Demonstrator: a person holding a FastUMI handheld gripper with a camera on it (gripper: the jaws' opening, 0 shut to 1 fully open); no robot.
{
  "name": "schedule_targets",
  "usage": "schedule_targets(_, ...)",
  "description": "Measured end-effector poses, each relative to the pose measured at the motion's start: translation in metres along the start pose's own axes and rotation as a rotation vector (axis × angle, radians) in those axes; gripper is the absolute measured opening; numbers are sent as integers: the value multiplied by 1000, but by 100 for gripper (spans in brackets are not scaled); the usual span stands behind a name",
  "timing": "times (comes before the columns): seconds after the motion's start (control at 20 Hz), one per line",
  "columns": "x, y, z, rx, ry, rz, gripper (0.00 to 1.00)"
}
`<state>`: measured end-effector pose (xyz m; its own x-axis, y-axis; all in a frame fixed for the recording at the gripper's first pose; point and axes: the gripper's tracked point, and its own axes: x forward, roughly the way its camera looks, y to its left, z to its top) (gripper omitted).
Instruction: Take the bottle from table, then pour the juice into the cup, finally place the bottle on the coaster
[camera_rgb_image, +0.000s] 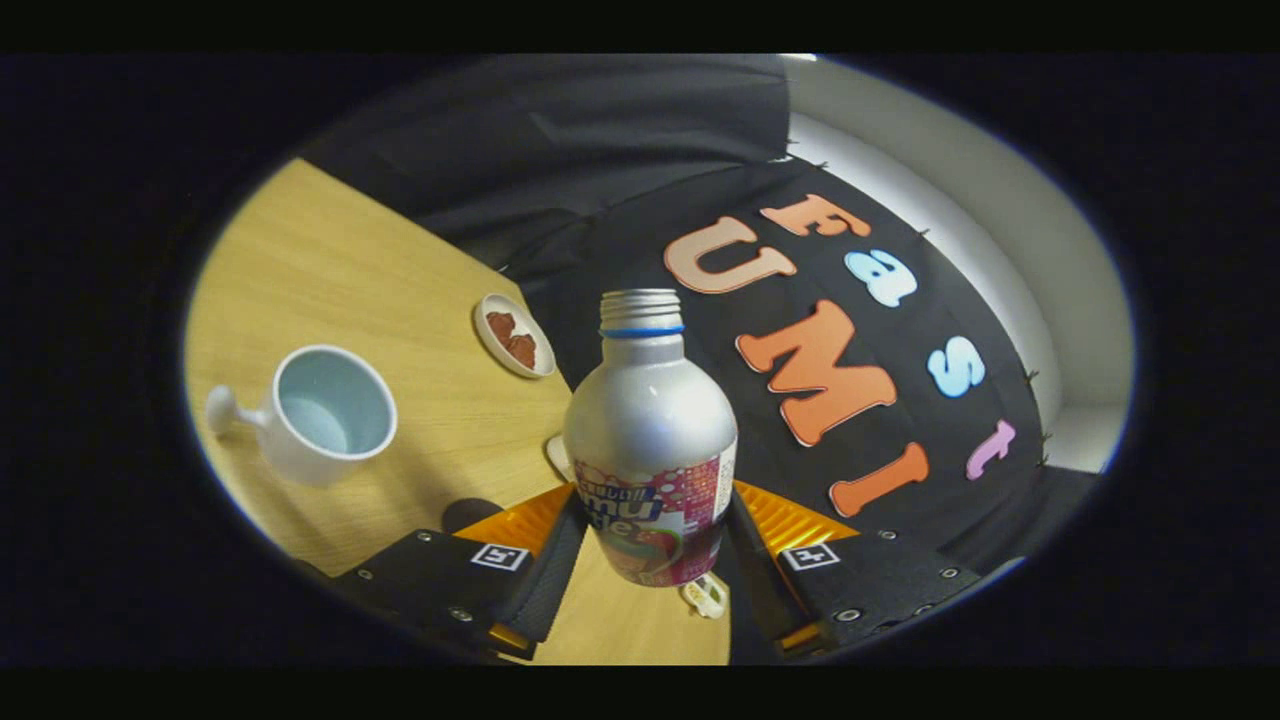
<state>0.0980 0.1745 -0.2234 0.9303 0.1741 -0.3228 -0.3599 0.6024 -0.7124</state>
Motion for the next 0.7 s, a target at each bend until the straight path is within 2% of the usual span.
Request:
schedule_targets(0.2,10,-1,0,288,-17,52,77)
schedule_targets(0.35,18,8,-9,452,7,66,77)
schedule_targets(0.55,25,28,-21,718,37,149,77)
schedule_targets(0.7,30,35,-36,799,76,160,77)
